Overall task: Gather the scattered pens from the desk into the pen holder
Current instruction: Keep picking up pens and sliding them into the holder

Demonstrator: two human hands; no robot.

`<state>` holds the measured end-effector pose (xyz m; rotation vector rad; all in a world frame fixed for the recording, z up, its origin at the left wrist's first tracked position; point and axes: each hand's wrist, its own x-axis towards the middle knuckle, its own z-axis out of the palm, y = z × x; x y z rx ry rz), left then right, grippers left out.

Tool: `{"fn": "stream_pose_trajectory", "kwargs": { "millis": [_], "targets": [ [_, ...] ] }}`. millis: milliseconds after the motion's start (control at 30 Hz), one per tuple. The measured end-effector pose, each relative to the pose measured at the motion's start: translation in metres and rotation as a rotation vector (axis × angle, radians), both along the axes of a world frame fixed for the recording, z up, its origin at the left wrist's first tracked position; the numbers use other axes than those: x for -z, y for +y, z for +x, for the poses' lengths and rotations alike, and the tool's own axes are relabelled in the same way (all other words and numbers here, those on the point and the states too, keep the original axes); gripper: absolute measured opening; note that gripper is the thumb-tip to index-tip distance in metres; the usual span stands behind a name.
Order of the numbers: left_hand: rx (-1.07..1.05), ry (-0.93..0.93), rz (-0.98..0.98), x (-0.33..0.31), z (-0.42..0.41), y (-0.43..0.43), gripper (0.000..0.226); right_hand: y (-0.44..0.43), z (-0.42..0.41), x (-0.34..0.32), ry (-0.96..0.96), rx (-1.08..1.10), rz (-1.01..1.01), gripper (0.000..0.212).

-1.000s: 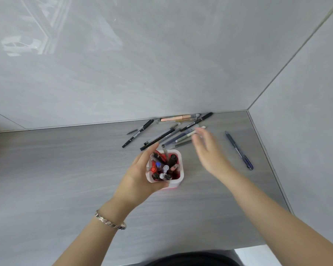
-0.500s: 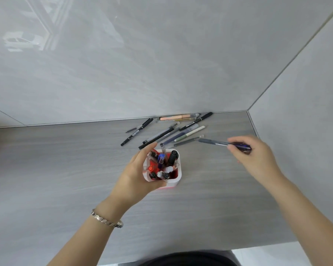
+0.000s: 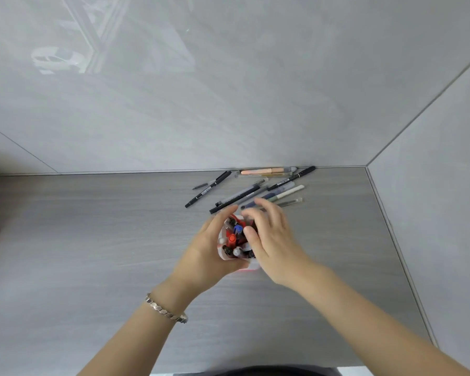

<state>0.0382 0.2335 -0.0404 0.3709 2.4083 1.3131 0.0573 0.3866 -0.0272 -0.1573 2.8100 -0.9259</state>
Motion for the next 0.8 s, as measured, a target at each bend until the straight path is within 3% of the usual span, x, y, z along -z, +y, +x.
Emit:
{"fn": "stream_pose_trajectory", "kwargs": {
  "millis": [67,167,267,367,500,633,800],
  "targets": [
    [0.004,0.007,-0.019,-0.001,0.000,0.000,0.089,0.004,-0.004,0.005,-0.047,-0.010,-0.183,0.059],
    [0.010,-0.001,-0.038,-0.002,-0.001,-0.001,0.089,0.034,-0.027,0.016,0.018,0.159,-0.350,0.044],
    [0.010,0.003,-0.048,-0.002,-0.001,-0.001,0.090,0.082,-0.060,0.050,0.012,0.275,0.011,0.037],
    [0.012,-0.005,-0.046,-0.003,-0.001,0.000,0.090,0.106,-0.074,0.072,-0.153,0.148,0.303,0.047],
    [0.012,-0.005,-0.040,-0.005,-0.001,0.000,0.091,0.105,-0.076,0.075,-0.125,-0.051,0.529,0.040],
    [0.009,0.000,-0.031,-0.005,-0.001,0.000,0.091,0.106,-0.066,0.074,-0.153,-0.182,0.553,0.030],
    [0.010,0.003,-0.028,-0.004,0.000,-0.001,0.091,0.097,-0.041,0.078,-0.299,-0.099,0.481,0.034]
  ]
}}
